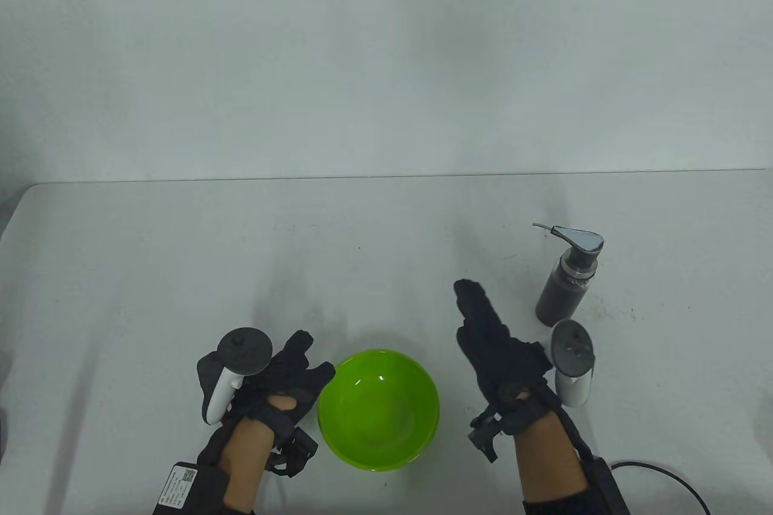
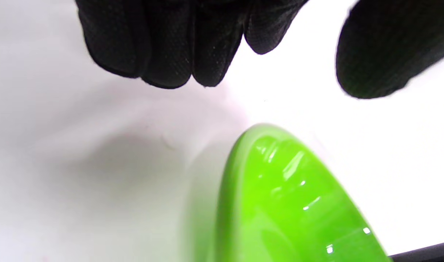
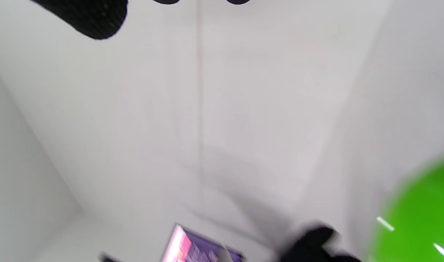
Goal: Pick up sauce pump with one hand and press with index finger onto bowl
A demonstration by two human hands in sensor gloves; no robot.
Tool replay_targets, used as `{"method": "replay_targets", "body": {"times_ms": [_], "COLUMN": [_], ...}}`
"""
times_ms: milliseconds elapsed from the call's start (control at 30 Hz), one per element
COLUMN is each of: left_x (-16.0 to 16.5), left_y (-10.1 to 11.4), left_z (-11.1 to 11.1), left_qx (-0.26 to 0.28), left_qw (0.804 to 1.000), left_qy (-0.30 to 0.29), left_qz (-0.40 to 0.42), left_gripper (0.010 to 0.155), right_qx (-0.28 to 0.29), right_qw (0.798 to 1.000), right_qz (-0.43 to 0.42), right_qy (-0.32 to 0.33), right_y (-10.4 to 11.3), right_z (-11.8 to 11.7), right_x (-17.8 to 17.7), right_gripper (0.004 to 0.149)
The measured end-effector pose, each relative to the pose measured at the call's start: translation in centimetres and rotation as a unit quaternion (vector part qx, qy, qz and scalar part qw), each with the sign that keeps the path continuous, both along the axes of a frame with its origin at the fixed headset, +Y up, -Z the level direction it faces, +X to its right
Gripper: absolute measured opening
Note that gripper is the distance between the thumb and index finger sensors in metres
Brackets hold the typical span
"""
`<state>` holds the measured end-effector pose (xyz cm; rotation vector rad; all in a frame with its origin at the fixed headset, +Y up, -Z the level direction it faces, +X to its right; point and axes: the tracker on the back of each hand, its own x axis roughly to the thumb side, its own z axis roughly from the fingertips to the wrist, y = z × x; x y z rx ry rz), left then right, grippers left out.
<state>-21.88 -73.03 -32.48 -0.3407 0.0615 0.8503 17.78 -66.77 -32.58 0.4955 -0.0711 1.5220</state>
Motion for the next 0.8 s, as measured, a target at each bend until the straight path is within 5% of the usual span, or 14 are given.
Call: {"method": "replay_targets", "body": {"times_ms": [167,267,533,800], "left_x": [-0.4,-0.5,-0.1,-0.5], "left_y": [0.8,0.8,0.7,0.4], "left_z": [0.2,0.3,0.4,0.1], "left_qx": [0.020,0.019,0.018,0.012], "left_qw": [1.000,1.000,0.999,0.998], "left_qy": [0.002,-0.003,-0.024,-0.020], "left_qz": [0.005,0.020,0.039,0.062], "left_gripper": [0.086,0.085,0.085,0.085], "right_qx": [0.086,0.118,0.080,0.112], "right_qw": [0.990,0.960,0.901,0.865], "right_qz": [-0.017,0.052,0.176,0.254], "right_qy": [-0.114,-0.247,-0.389,-0.418], "right_y": [4.5,5.5,-1.2,-4.5], "right_z": [0.0,-0.3,-5.4,-8.0], "right_x": [6.0,9.6,13.0,12.8], "right_gripper": [0.066,0.073,0.098,0.117]}}
